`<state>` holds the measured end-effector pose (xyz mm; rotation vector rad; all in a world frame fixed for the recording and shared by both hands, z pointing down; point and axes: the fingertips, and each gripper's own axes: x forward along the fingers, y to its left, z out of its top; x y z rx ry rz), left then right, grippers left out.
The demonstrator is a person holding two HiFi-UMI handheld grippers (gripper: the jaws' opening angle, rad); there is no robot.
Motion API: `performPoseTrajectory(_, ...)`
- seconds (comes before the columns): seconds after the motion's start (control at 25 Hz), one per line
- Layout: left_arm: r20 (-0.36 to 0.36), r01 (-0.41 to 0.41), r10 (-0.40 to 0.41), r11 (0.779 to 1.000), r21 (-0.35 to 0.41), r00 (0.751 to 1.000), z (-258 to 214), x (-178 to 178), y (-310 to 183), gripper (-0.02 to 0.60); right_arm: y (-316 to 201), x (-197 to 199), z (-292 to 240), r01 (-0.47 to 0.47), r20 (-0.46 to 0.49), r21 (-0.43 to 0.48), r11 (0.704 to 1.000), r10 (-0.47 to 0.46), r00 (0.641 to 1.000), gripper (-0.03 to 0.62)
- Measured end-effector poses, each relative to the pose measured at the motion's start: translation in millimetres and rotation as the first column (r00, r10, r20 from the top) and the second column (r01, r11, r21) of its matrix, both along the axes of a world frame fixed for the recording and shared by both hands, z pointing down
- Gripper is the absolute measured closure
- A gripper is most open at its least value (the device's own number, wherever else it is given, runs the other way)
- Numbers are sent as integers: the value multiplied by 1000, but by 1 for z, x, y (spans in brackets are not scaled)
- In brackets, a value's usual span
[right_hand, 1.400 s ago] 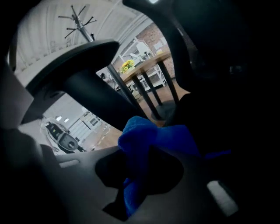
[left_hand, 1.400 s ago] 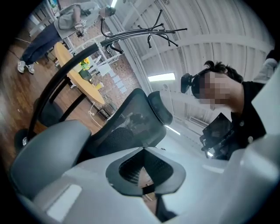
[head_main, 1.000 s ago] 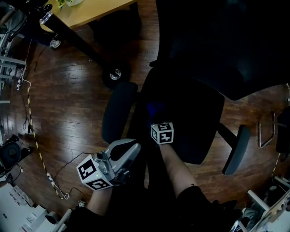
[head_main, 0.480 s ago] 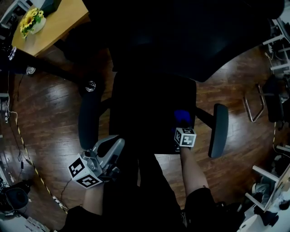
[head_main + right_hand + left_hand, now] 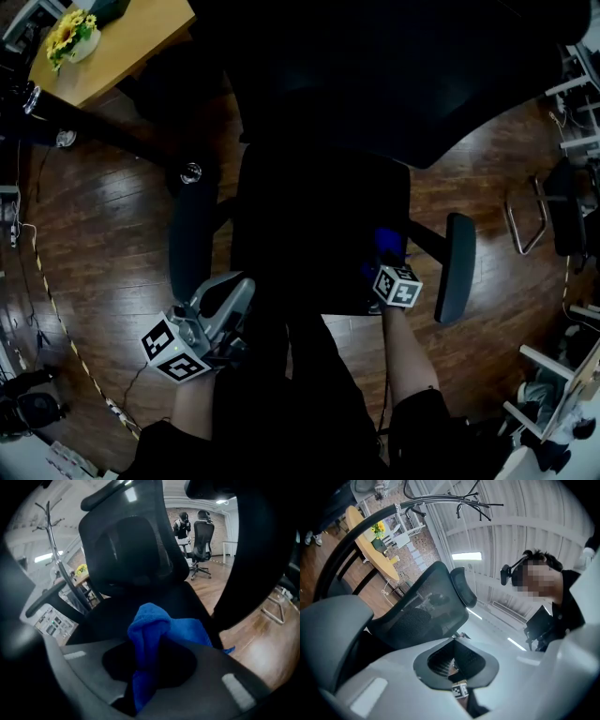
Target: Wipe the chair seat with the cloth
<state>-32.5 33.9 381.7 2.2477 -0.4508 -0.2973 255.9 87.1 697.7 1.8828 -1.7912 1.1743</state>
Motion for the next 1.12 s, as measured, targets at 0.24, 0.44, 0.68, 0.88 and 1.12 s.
performPoseTrajectory(0.24,2,98,-98,995,10,995,-6,-37,-7,589,-46,-146,-9,180,191,90,980,-194,962,531)
performPoseTrajectory(0.44,27,139,-139,990,5,990,-8,-62,3,589,-68,-280,-13,344,318,128,930,-367,874,531)
performPoseTrajectory(0.68,33,186,-185,983,-12,982,-2,-93,4,589,-62,-371,7,518,214,55,854,-517,829,531)
performPoseTrajectory(0.88,35,181,-180,983,-12,983,1,-97,4,589,-55,-367,7,531,156,77,844,-536,830,531)
performPoseTrajectory(1.12,30,106,-105,994,-6,994,1,-74,5,589,-35,-296,25,414,142,17,910,-412,900,531)
